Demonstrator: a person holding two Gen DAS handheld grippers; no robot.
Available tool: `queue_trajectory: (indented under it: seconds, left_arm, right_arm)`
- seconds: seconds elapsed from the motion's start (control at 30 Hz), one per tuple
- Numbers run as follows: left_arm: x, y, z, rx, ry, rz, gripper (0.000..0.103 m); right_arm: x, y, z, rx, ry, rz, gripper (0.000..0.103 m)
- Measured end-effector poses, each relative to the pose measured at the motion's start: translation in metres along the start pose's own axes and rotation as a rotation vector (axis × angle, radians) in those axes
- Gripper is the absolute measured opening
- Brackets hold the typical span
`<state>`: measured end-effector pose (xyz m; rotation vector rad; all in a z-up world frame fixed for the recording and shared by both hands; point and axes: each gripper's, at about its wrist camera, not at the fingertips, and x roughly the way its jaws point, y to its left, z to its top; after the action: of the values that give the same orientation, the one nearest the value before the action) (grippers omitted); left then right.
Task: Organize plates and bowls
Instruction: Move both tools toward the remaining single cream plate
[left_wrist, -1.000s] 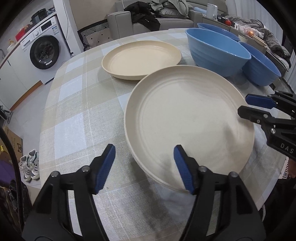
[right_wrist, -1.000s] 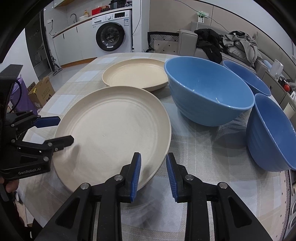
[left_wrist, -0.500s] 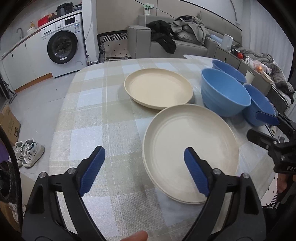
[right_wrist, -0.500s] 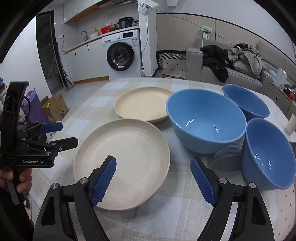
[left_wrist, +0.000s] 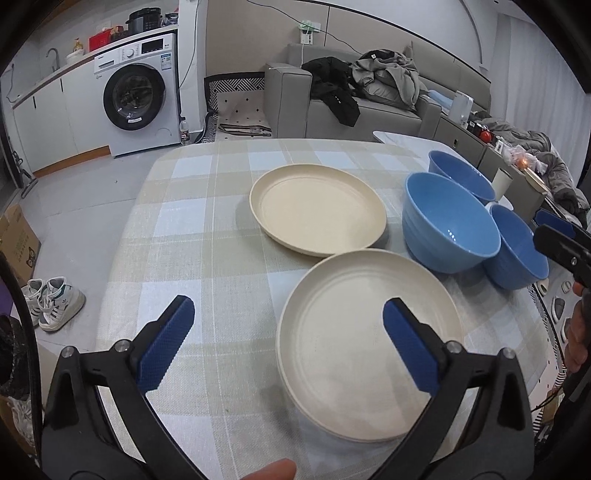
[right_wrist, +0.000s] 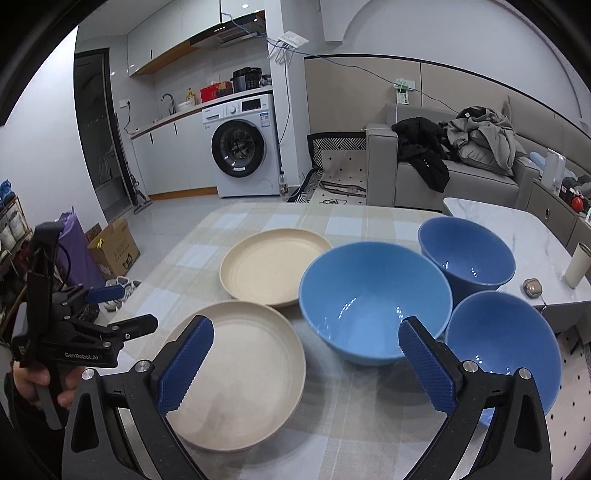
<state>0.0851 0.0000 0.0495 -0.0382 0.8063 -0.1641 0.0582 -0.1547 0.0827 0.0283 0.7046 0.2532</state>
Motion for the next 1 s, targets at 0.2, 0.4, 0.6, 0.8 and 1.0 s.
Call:
queue_trajectory:
  seconds: [0.2, 0.4, 0.6, 0.8, 1.0]
  left_arm:
    - [0.004, 0.004, 0.022, -0.028, -0.009, 0.034, 0.102]
    - [0.011, 0.009, 0.038, -0.042, -0.015, 0.067, 0.102]
    - [0.018, 0.011, 0.053, -0.052, -0.013, 0.086, 0.102]
    - [0.03, 0.009, 0.065, -0.041, -0.005, 0.098, 0.102]
    - [0.04, 0.009, 0.078, -0.04, 0.006, 0.098, 0.102]
  right_arm:
    - [0.004, -0.008, 0.023, 0.009, -0.001, 0.007, 0.102]
    - [0.014, -0.009, 0.04, 0.0, 0.005, 0.02, 0.102]
    - [0.021, -0.014, 0.061, 0.006, 0.015, 0.022, 0.102]
    - [0.023, -0.015, 0.091, -0.013, 0.017, 0.01, 0.102]
    - [0.036, -0.017, 0.11, -0.018, 0.039, 0.013, 0.102]
